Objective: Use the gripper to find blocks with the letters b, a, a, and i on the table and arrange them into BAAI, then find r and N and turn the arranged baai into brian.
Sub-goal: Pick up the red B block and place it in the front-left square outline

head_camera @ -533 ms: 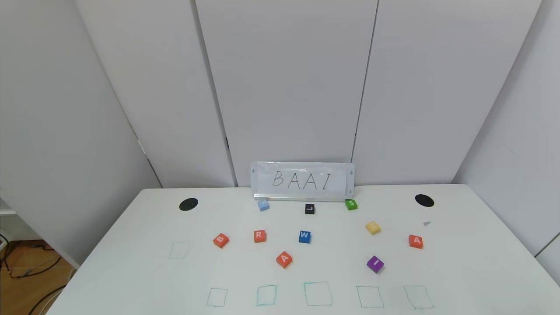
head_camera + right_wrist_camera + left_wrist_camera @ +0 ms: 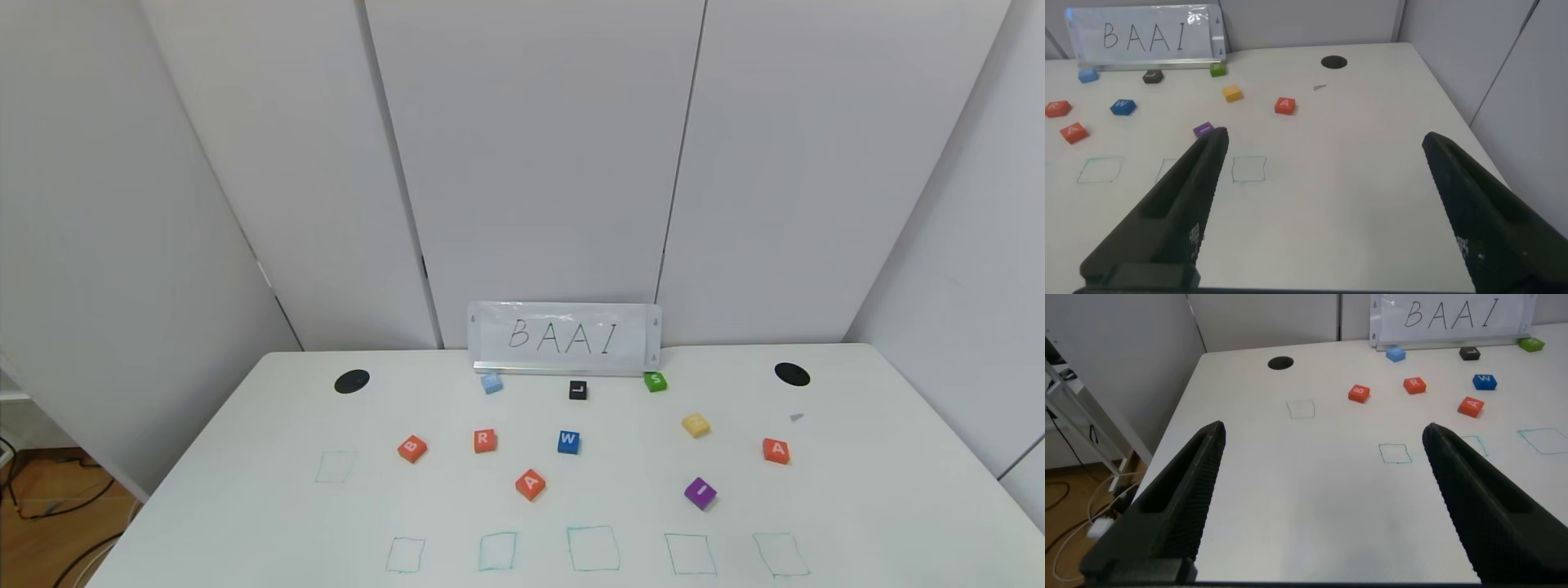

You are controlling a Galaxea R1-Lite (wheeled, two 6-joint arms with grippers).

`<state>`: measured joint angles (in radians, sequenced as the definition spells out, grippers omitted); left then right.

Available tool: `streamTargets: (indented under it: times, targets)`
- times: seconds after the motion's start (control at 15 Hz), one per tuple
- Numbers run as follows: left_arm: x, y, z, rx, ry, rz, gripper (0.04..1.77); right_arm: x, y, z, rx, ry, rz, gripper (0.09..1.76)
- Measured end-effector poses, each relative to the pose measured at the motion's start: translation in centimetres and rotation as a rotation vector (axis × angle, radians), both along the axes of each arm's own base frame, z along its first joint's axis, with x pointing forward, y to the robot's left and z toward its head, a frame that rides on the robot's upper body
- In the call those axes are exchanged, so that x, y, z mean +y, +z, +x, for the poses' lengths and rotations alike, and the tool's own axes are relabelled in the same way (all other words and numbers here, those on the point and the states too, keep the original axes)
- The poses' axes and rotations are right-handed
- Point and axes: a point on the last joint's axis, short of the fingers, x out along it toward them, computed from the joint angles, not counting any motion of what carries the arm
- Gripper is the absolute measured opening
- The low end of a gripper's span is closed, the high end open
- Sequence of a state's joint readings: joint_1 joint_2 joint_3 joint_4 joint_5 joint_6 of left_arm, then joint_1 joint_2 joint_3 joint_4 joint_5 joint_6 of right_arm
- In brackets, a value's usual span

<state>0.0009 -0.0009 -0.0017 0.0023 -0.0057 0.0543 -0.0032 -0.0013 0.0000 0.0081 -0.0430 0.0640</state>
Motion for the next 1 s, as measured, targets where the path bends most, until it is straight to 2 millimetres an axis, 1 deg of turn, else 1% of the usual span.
streamTargets:
  times: [0.87, 1.0]
  targets:
    - [0.0, 0.0, 0.0, -0.001, 0.002, -0.013, 1.72, 0.0, 0.1, 0.0, -0.01, -0.001, 0.014, 1.71]
    - [0.0, 0.4, -0.1, -0.013, 0.005, -0.009, 1.72, 0.0, 1.1, -0.3, -0.048, 0.002, 0.03, 1.71]
